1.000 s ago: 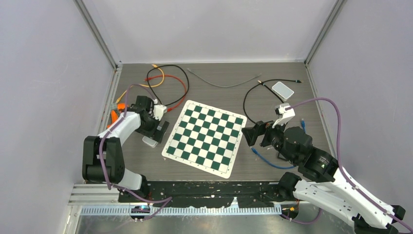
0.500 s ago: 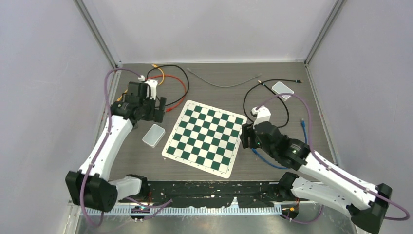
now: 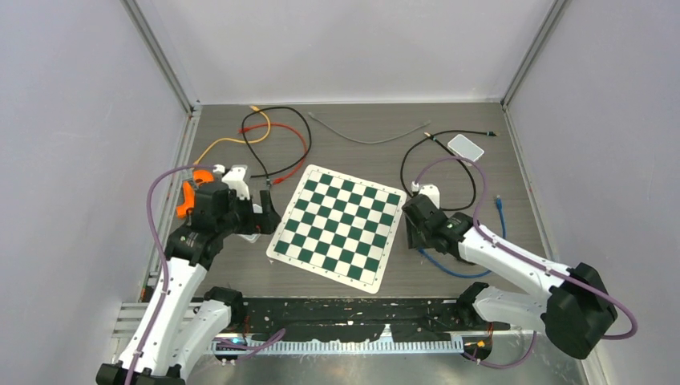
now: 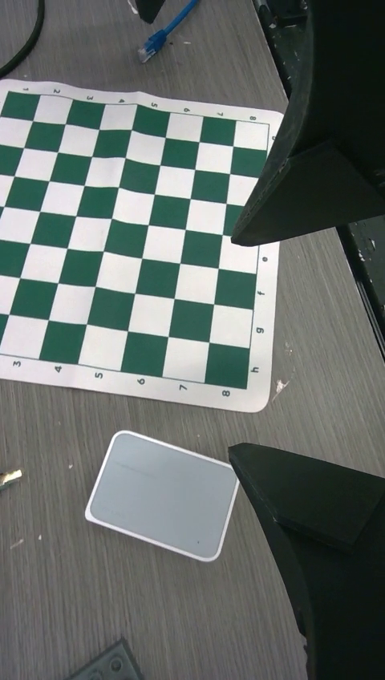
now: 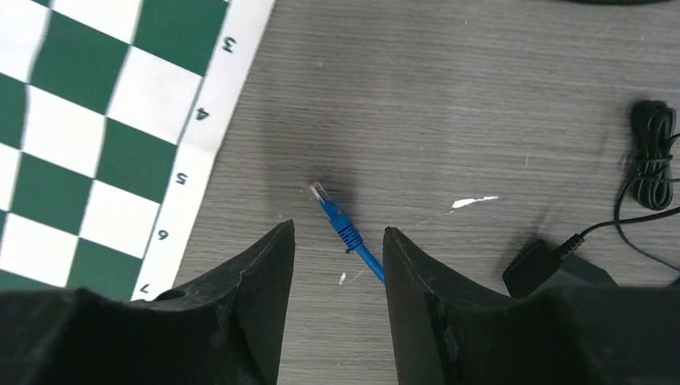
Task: Insert the plug into the switch port
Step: Pick up the connector from the center of the board.
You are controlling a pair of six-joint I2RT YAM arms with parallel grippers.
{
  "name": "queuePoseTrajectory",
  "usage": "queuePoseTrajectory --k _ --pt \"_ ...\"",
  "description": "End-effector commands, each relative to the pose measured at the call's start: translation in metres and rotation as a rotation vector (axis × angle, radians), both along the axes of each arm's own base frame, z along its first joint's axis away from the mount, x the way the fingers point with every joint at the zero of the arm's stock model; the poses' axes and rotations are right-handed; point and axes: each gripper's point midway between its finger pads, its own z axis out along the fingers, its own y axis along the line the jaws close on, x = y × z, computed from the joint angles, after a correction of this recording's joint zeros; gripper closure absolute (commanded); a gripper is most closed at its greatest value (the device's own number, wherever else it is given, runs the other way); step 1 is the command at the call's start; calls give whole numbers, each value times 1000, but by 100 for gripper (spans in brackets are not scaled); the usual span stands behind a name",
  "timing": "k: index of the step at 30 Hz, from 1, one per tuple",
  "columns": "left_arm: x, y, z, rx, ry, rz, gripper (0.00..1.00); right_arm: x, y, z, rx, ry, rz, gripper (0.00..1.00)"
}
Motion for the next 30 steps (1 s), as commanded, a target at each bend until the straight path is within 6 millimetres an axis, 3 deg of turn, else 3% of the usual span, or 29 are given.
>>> queuePoseTrajectory --k 1,5,9,17,25,27,30 --pt "5 -18 20 -91 -131 -54 4 -5 -2 -12 -22 78 -41 51" --pt "0 -24 20 -30 -140 -104 4 -17 -2 -29 -56 185 -25 59" --pt "-4 -25 19 9 -143 -116 4 -26 -4 -38 -62 229 -30 59" --pt "-7 -23 19 38 -157 -115 4 -26 3 -46 -67 272 3 55" --pt "-8 -25 20 28 -159 -121 5 -18 13 -45 -62 278 61 57" --pt "-8 -26 21 22 -166 -128 5 -18 16 -44 -49 277 79 61" --pt "-7 -30 25 4 -178 -138 5 -11 23 -35 -21 234 117 74"
